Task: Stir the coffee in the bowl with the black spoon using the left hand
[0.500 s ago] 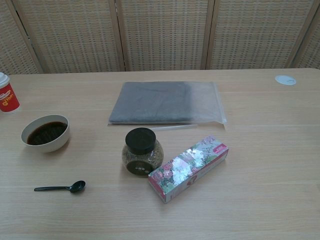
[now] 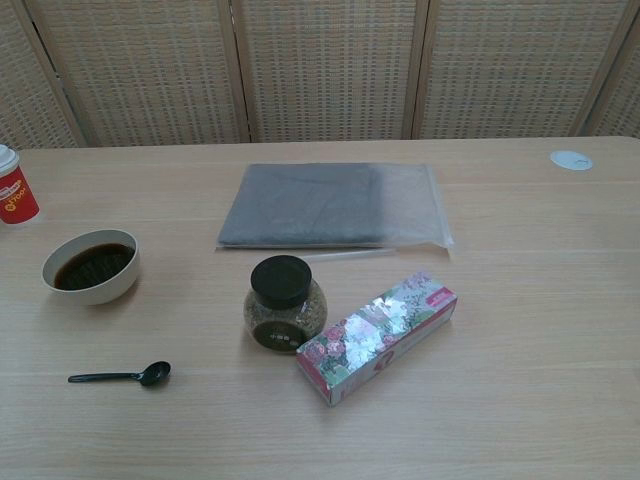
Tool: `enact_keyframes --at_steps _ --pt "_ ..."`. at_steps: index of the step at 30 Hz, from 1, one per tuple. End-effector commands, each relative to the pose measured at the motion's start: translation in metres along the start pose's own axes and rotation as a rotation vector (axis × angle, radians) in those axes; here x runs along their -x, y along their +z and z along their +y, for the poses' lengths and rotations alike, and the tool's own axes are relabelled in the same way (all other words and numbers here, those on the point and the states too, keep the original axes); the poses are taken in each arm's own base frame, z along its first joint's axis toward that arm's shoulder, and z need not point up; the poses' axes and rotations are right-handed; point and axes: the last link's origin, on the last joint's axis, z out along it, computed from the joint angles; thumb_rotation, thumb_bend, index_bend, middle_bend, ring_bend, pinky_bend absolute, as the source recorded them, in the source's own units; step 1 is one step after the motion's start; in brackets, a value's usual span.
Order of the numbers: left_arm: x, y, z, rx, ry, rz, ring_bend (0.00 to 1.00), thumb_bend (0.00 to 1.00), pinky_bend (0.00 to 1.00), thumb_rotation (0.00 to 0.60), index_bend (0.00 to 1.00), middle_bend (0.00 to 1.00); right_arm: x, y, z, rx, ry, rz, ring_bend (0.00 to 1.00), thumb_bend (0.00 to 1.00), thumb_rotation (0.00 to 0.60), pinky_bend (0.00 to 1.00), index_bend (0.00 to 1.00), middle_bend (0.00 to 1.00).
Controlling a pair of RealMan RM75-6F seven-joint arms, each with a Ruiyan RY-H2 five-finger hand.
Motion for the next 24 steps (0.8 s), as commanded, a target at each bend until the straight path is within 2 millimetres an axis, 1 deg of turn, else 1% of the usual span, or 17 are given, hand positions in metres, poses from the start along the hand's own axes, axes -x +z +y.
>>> enact_keyframes --at_steps 1,9,12,14,15,17,18,20,22,24 --pt "-0.001 0.000 0.001 0.007 0.001 0.013 0.00 0.29 0.00 0.600 0.00 0.00 0.000 0.000 0.000 0.000 0.001 0.001 0.06 0.38 0.600 0.13 0.37 0.22" --pt "-0.003 0.002 0.003 0.031 0.057 0.049 0.00 0.29 0.00 0.600 0.00 0.00 0.001 -0.003 0.003 0.008 0.005 -0.001 0.06 0.38 0.600 0.13 0.37 0.22" --pt "-0.003 0.005 0.007 0.062 0.078 0.049 0.00 0.29 0.00 0.600 0.00 0.00 0.000 -0.002 0.003 0.008 0.005 0.000 0.06 0.38 0.600 0.14 0.37 0.22" --pt "-0.004 0.010 0.011 0.095 0.100 0.046 0.01 0.29 0.04 0.600 0.00 0.00 0.000 -0.002 0.003 0.005 0.005 0.002 0.06 0.38 0.600 0.14 0.37 0.22" --pt "-0.004 0.012 0.012 0.105 0.108 0.044 0.03 0.29 0.10 0.600 0.00 0.02 0.000 -0.002 0.003 0.005 0.005 0.002 0.06 0.38 0.600 0.14 0.37 0.22" --pt "-0.004 0.014 0.015 0.122 0.121 0.038 0.11 0.29 0.24 0.600 0.03 0.10 0.000 -0.002 0.003 0.006 0.005 0.000 0.06 0.38 0.600 0.14 0.37 0.22" --pt "-0.004 0.017 0.017 0.136 0.129 0.033 0.15 0.29 0.29 0.600 0.04 0.14 0.000 -0.002 0.003 0.006 0.005 -0.002 0.06 0.38 0.600 0.14 0.37 0.22" --pt "-0.003 0.022 0.021 0.164 0.152 0.026 0.30 0.29 0.43 0.600 0.09 0.27 0.001 -0.002 0.003 0.007 0.006 -0.006 0.06 0.38 0.600 0.13 0.37 0.22" --pt "0.000 0.029 0.028 0.212 0.178 -0.002 0.41 0.29 0.52 0.600 0.11 0.38 0.001 -0.002 0.003 0.010 0.007 -0.010 0.06 0.38 0.600 0.13 0.37 0.22" --pt "0.002 0.034 0.033 0.241 0.193 -0.018 0.47 0.29 0.58 0.600 0.14 0.45 0.001 -0.002 0.003 0.012 0.007 -0.010 0.06 0.38 0.600 0.14 0.37 0.22"
